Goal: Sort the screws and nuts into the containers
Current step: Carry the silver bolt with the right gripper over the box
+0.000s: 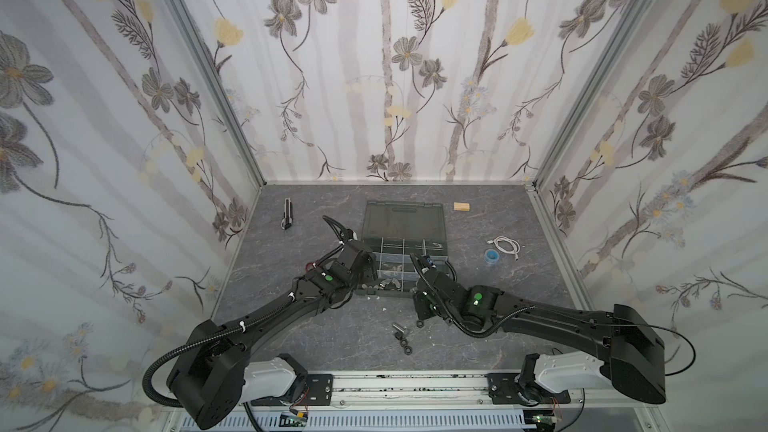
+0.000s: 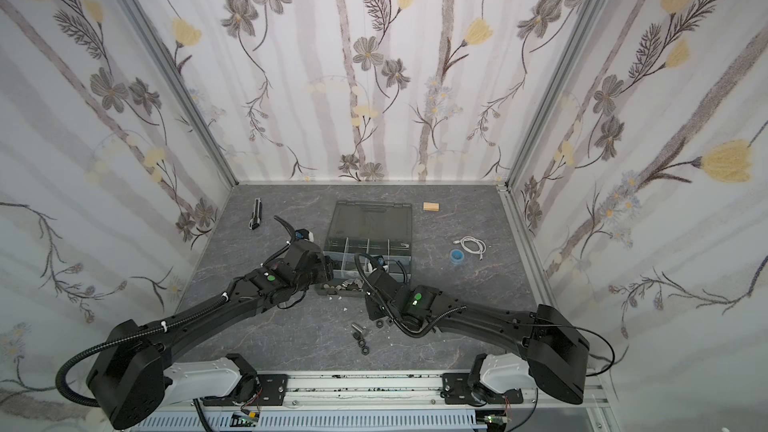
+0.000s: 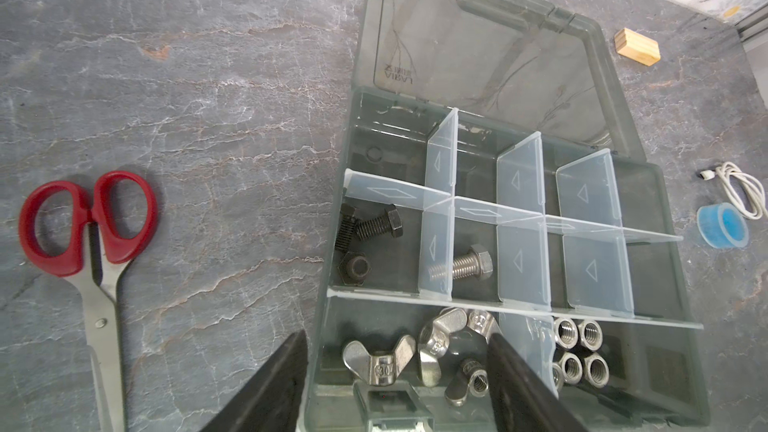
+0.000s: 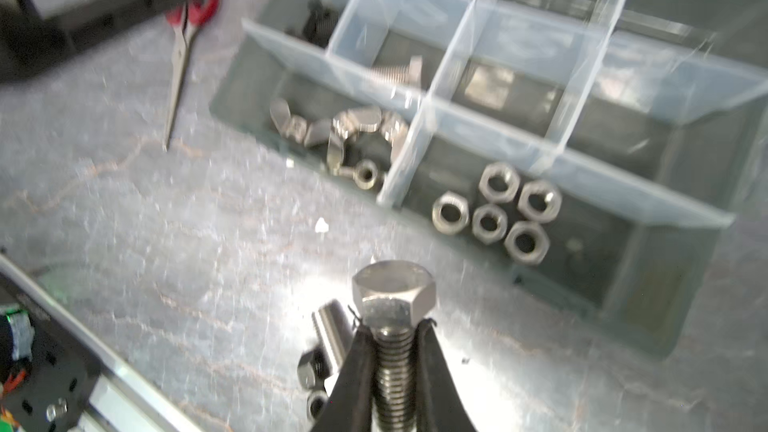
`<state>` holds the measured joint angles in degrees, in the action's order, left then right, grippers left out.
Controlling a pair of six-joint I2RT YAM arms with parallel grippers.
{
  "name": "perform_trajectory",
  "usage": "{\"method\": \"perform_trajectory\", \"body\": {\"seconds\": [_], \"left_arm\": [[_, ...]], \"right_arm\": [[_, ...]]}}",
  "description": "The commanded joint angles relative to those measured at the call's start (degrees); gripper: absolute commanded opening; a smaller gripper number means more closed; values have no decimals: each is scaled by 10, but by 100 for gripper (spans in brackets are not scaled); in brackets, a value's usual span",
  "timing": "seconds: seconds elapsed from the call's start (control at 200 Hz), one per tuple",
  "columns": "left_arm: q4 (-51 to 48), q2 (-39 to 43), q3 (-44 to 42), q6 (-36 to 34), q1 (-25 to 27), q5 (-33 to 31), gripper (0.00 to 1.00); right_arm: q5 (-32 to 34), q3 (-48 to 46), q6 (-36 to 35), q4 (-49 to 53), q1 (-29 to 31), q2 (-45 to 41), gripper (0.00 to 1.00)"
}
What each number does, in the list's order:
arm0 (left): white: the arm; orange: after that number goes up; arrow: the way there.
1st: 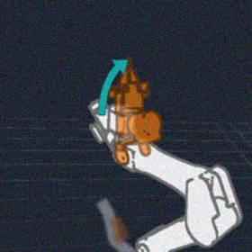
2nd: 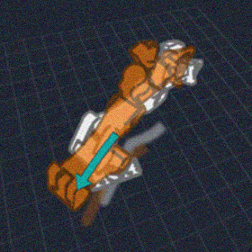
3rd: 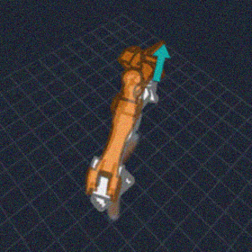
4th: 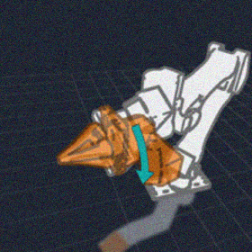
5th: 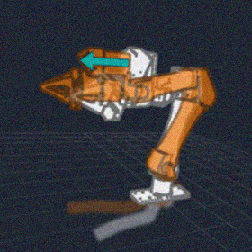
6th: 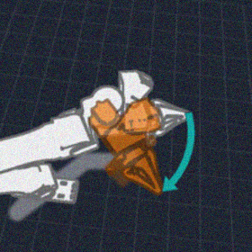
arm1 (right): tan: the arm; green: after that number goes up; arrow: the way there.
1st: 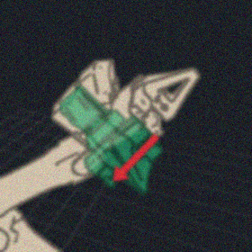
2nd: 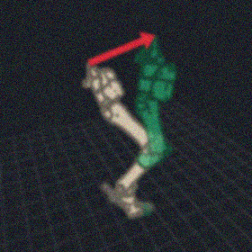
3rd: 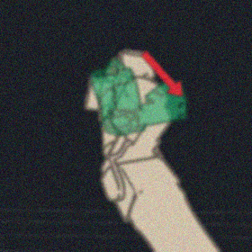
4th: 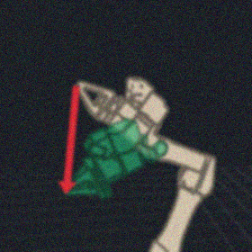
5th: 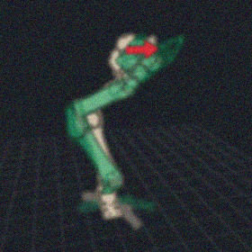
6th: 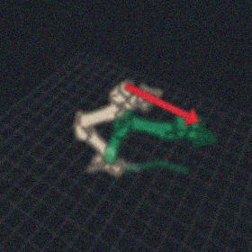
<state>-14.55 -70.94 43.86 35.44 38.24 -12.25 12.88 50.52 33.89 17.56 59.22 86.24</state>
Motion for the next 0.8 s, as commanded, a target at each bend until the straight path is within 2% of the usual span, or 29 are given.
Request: {"method": "perform_trajectory", "body": {"seconds": [0.0,0.19,0.385,0.794], "left_arm": [[11,11,-5,11,-1,1,70],[11,41,-30,25,-1,1,70],[12,60,-47,37,-2,6,71],[13,73,-65,42,-1,10,71]], "right_arm": [[9,54,-88,-33,-37,32,15],[-9,171,-157,-37,-70,141,15],[-23,236,-193,-34,-77,234,15],[-25,261,-209,-34,-86,299,20]]}}
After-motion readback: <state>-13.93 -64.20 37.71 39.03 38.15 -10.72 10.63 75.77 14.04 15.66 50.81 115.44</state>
